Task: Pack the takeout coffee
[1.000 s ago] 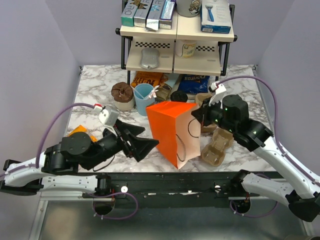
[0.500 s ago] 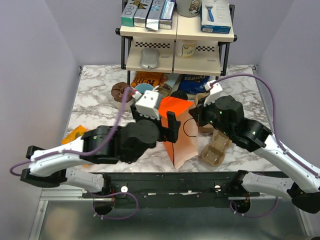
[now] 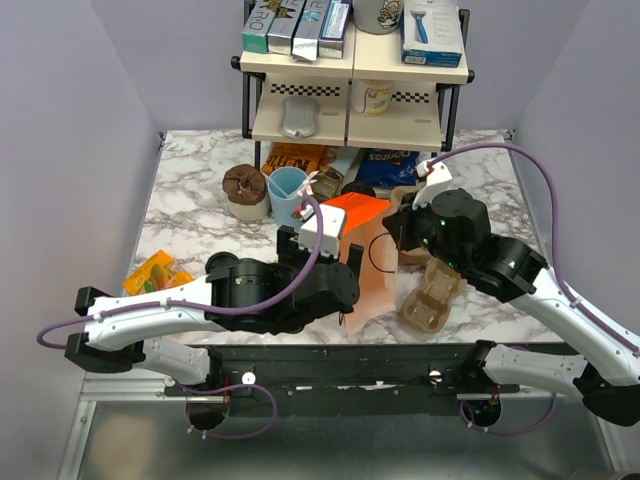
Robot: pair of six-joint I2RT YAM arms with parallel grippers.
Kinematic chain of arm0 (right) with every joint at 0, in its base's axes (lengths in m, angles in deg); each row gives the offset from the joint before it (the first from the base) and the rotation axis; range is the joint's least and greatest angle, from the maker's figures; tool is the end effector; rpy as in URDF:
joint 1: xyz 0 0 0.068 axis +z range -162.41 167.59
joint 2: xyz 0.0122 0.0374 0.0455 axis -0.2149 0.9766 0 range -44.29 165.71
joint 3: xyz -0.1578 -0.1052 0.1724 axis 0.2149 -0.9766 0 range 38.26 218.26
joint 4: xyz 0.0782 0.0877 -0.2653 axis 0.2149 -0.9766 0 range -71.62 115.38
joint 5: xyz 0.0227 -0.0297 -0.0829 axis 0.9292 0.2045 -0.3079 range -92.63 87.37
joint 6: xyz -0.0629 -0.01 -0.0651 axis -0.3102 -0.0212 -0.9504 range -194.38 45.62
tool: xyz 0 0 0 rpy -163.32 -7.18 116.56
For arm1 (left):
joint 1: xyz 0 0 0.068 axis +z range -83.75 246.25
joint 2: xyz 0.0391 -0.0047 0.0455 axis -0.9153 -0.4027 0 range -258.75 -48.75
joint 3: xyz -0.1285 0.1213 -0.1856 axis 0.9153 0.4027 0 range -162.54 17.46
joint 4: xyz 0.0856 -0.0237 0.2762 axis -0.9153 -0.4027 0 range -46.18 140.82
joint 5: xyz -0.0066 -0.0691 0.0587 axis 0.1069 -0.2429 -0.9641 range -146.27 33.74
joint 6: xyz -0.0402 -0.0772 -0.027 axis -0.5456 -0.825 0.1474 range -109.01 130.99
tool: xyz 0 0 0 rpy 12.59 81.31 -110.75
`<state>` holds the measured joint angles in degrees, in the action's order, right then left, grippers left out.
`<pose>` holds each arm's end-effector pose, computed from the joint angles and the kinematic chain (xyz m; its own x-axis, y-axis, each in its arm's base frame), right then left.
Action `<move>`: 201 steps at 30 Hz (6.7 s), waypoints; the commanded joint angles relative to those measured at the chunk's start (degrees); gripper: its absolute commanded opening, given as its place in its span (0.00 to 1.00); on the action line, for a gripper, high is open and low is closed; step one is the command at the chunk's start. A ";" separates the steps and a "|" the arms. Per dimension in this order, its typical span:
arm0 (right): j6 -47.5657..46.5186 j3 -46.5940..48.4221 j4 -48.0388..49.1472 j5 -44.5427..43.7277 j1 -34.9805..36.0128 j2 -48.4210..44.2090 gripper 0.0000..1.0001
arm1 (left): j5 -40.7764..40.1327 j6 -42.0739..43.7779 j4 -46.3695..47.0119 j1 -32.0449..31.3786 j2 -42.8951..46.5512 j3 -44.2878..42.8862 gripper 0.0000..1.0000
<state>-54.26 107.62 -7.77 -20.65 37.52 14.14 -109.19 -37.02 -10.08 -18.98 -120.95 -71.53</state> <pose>0.2060 0.2058 0.3777 -0.4155 0.0142 -0.9095 -0.4265 0.8801 0.2086 0.0882 -0.2730 0.3998 -0.4498 0.0025 -0.8932 0.3272 0.9309 -0.1621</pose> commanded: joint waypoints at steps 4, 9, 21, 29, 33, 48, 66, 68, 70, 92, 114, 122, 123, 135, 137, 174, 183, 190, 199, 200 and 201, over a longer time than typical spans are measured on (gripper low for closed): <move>1.68 -1.25 1.68 1.68 0.78 -1.30 0.01 | 5.27 -0.60 5.25 5.24 -0.67 4.08 0.99; 3.43 -3.09 1.51 0.10 0.69 -3.06 0.01 | 8.63 -1.81 9.76 7.80 2.68 10.94 0.89; 3.52 -6.60 2.47 6.33 0.69 -4.99 0.05 | 9.51 -2.88 10.20 9.73 4.18 15.17 0.25; -1.56 -8.98 4.05 13.00 0.69 -9.04 0.48 | 9.34 -0.07 8.70 9.65 7.17 14.02 0.00; -5.87 -8.37 5.54 19.50 0.69 -11.75 0.87 | 9.42 1.77 4.76 9.73 5.50 10.43 0.00; 9.74 -0.38 -20.95 -8.05 0.08 -13.62 1.00 | 14.07 2.04 -6.15 10.61 9.27 7.17 0.00; -30.38 -11.26 -10.38 5.46 -26.29 3.54 1.00 | 21.11 5.91 -7.57 12.90 13.14 6.55 0.00; -46.89 -15.47 -9.65 19.66 -26.29 -1.44 0.99 | 22.24 6.08 -7.91 12.99 12.27 5.59 0.00; -53.93 -23.00 -10.01 23.99 -26.29 -6.03 0.98 | 22.08 6.17 -7.48 13.07 12.44 5.49 0.00; -58.44 -31.05 -9.03 33.74 -34.81 3.52 0.94 | 21.99 7.75 -4.22 13.42 10.59 4.44 0.00; -55.55 -29.20 -11.14 29.79 -35.34 5.22 0.42 | 21.20 9.25 -0.01 13.43 12.97 6.11 0.00; -58.96 -22.35 -14.86 42.35 -35.43 -15.25 0.39 | 21.72 7.49 -2.99 13.78 10.16 3.04 0.00; -59.66 -21.56 -13.71 46.20 -35.43 -17.54 0.38 | 22.16 7.49 -3.17 13.86 9.63 3.03 0.00; -27.64 -12.95 24.51 87.55 -35.25 -26.01 0.35 | 22.25 4.85 -5.11 17.46 -2.06 -5.05 0.00; -20.25 -11.97 37.00 93.32 -35.17 -24.34 0.36 | 23.48 5.03 -4.75 19.30 -3.02 -5.40 0.00; -7.39 -8.63 34.28 74.29 7.63 -0.08 0.38 | 33.06 -2.53 -4.93 28.81 -3.65 -6.55 0.00; -18.16 -6.79 18.23 60.40 8.34 -2.71 0.38 | 33.94 -1.83 -3.87 28.89 -2.15 -4.70 0.00; -22.32 -0.64 4.15 39.65 8.34 0.45 0.35 | 37.28 1.34 -2.03 28.89 -1.71 -3.73 0.00; -26.26 1.48 -2.18 30.69 8.34 0.89 0.32 | 35.96 4.32 -2.46 28.89 -1.80 -3.91 0.00; -27.40 1.48 -2.36 30.07 8.25 1.07 0.32 | 35.96 4.68 -2.64 28.89 -1.97 -4.08 0.00; -28.98 1.39 -2.80 29.80 8.34 1.15 0.32 | 36.05 4.85 -2.81 28.89 -2.24 -4.17 0.00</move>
<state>-77.67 107.42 -6.30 16.74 45.91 15.17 -74.57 -34.77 -12.31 9.94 -123.71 -75.79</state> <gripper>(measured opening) 0.461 0.010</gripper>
